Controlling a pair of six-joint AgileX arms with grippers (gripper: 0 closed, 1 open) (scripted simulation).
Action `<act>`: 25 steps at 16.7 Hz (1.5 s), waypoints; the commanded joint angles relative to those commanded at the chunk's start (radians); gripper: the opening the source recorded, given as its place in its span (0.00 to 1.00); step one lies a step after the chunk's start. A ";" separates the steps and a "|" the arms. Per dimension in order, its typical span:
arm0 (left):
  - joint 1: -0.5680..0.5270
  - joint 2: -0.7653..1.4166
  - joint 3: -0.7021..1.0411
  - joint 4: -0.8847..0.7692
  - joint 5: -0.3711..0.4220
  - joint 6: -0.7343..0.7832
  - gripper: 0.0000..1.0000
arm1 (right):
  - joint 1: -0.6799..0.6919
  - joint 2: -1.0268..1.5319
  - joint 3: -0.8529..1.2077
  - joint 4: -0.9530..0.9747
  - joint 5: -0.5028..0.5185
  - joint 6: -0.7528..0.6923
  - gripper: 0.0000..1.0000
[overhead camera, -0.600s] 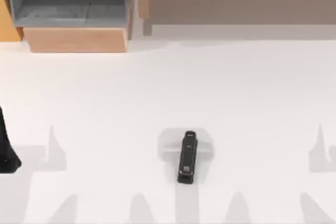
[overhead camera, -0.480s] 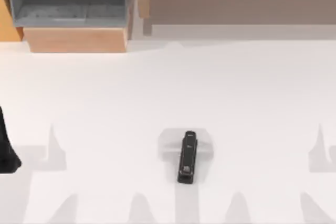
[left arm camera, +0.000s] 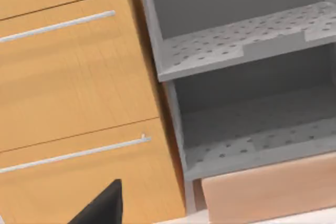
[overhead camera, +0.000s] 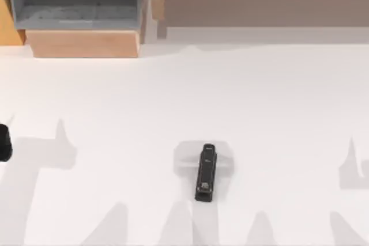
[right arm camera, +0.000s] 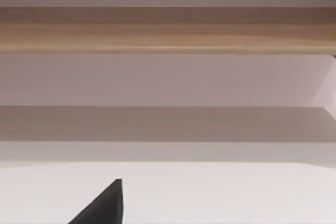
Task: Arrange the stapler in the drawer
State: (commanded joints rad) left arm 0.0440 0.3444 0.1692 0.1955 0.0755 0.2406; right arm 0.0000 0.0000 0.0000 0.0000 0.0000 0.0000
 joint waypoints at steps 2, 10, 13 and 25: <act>0.027 0.162 0.080 0.090 0.032 0.113 1.00 | 0.000 0.000 0.000 0.000 0.000 0.000 1.00; 0.166 0.934 0.454 0.501 0.185 0.649 1.00 | 0.000 0.000 0.000 0.000 0.000 0.000 1.00; 0.224 1.229 0.593 0.647 0.244 0.851 1.00 | 0.000 0.000 0.000 0.000 0.000 0.000 1.00; 0.375 1.936 0.931 0.979 0.390 1.344 1.00 | 0.000 0.000 0.000 0.000 0.000 0.000 1.00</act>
State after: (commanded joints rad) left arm 0.4189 2.2807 1.1000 1.1749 0.4652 1.5846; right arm 0.0000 0.0000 0.0000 0.0000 0.0000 0.0000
